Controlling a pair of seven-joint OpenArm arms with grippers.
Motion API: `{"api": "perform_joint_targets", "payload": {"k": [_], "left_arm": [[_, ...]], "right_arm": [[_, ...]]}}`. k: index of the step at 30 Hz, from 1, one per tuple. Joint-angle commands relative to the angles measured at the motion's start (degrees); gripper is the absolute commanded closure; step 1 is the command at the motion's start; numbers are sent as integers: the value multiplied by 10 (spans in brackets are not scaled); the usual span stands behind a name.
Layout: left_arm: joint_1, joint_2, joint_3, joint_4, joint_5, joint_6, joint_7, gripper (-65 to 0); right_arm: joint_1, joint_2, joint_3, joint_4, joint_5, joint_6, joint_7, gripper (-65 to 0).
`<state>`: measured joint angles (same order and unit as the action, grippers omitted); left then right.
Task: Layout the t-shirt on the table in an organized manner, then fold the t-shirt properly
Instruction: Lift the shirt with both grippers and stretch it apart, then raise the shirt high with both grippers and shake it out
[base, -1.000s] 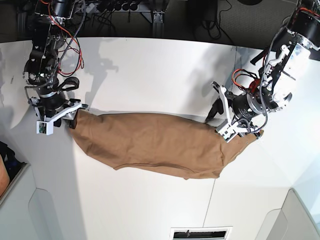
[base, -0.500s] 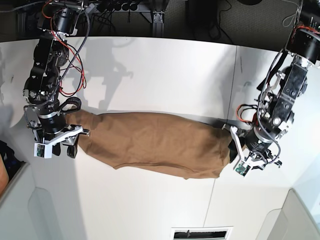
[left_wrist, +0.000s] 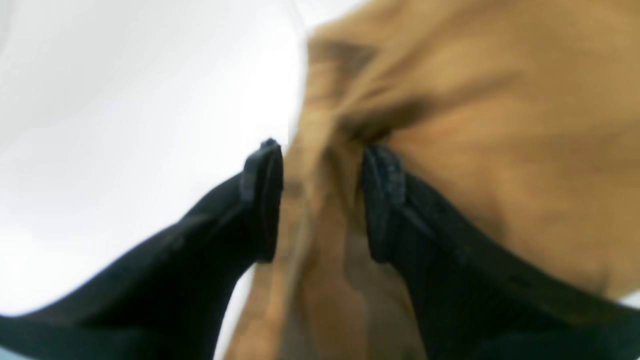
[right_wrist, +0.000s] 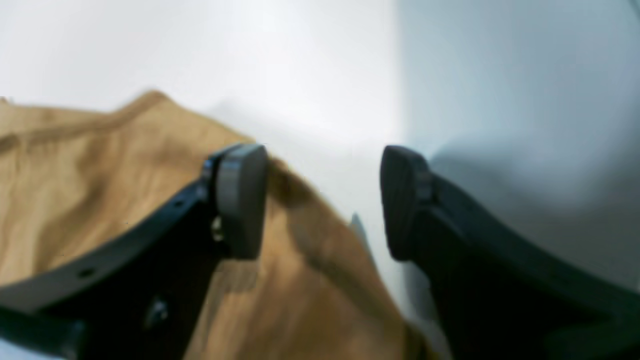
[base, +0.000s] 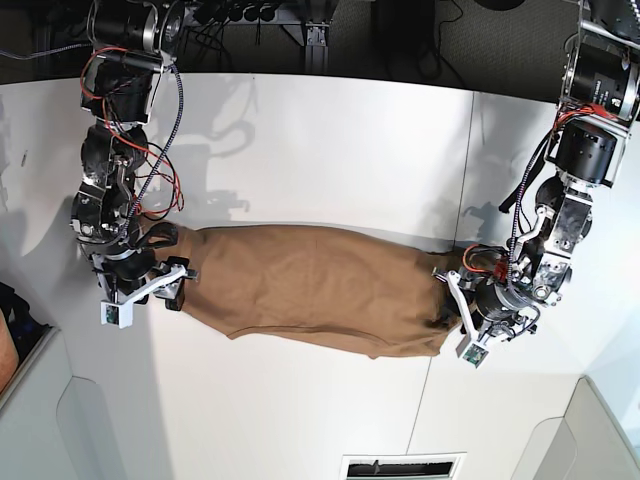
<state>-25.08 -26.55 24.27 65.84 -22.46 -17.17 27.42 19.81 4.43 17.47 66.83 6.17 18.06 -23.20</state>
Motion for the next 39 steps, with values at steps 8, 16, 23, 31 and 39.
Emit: {"api": "perform_joint_targets", "payload": {"k": [8,16,23,31,39], "left_arm": [[-17,2,-5,7,-22,-17,-10,-274],[-15,2,-5,8,-22,-38,-6,-63],[-16,-2,-5,9,-22,-45,-7,0],[-12,-3,-56,31,-53,-45,-19,0],[52,-11,-195,120,-106,-49,-15,0]], "right_arm": [[-3,3,-26,6,9,23,17,-112],[-16,3,-38,5,9,23,23,0],[-12,3,-38,14,9,32,29,0],[-16,3,-38,80,54,89,14,0],[-23,3,-38,151,179,110,-99,0]]}}
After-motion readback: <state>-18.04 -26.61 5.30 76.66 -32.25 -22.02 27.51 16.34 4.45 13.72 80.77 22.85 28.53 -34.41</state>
